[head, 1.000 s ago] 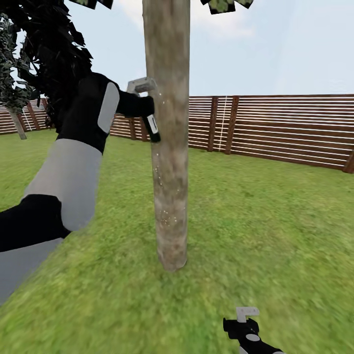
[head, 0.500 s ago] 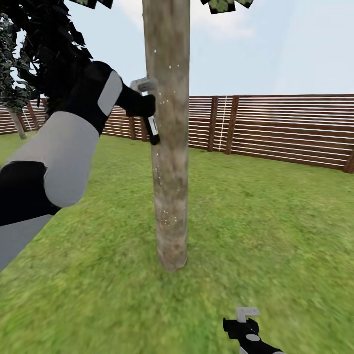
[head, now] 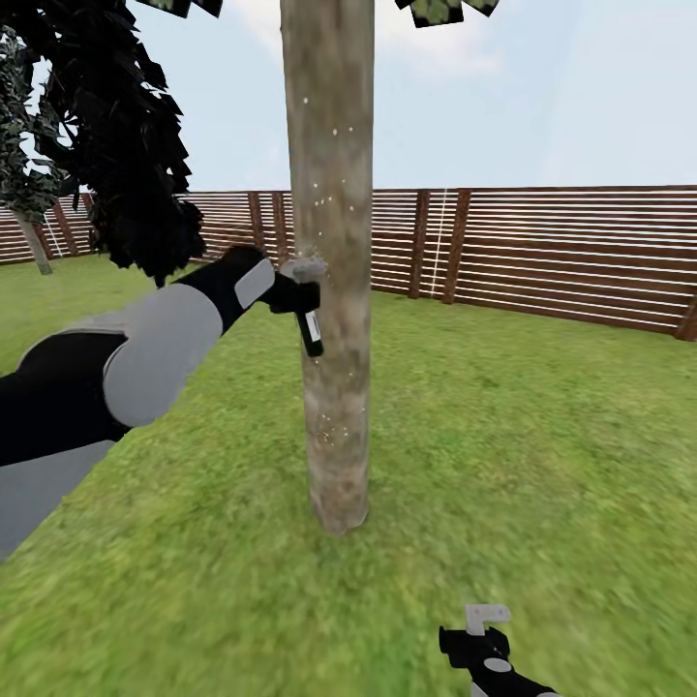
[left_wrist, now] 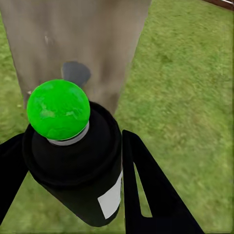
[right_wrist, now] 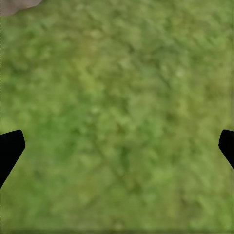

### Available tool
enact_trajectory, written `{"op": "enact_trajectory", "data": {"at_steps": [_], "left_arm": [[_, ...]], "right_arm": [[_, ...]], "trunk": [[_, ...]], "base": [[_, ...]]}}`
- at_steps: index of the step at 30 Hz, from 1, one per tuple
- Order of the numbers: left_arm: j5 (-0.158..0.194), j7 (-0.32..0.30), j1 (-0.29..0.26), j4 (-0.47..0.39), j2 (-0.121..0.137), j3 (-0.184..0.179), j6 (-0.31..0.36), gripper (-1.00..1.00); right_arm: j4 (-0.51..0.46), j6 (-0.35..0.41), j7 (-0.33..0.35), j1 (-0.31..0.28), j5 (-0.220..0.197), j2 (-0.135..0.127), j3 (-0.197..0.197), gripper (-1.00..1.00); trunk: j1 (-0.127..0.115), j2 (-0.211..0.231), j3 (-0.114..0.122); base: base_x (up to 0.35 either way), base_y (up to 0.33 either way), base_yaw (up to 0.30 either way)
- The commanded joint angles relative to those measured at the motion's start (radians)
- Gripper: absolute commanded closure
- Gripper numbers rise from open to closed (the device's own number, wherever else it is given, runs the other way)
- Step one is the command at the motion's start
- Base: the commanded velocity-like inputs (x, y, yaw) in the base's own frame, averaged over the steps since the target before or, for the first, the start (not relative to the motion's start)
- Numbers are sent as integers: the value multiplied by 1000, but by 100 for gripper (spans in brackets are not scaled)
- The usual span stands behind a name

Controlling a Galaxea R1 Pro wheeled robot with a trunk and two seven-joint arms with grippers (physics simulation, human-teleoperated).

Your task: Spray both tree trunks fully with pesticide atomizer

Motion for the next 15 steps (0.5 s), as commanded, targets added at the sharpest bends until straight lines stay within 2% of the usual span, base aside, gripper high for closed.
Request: {"op": "enact_trajectory", "data": {"at_steps": [1, 8, 12, 15], "left_arm": [[5, 3, 17, -1, -15, 3, -1, 100], [5, 1, 114, -1, -15, 3, -31, 100], [5, 1, 232, -1, -15, 3, -127, 100], [5, 1, 298, -1, -15, 3, -188, 100]], "right_arm": [[1, -2, -5, -1, 3, 0, 2, -100], [1, -2, -5, -1, 3, 2, 3, -100], [2, -2, -4, -1, 3, 2, 3, -100], [2, -2, -4, -1, 3, 2, 3, -100]], "trunk": [[0, -1, -1], [0, -1, -1], [0, -1, -1], [0, -1, -1]], "base": [[0, 0, 0], [0, 0, 0], [0, 0, 0], [0, 0, 0]]}}
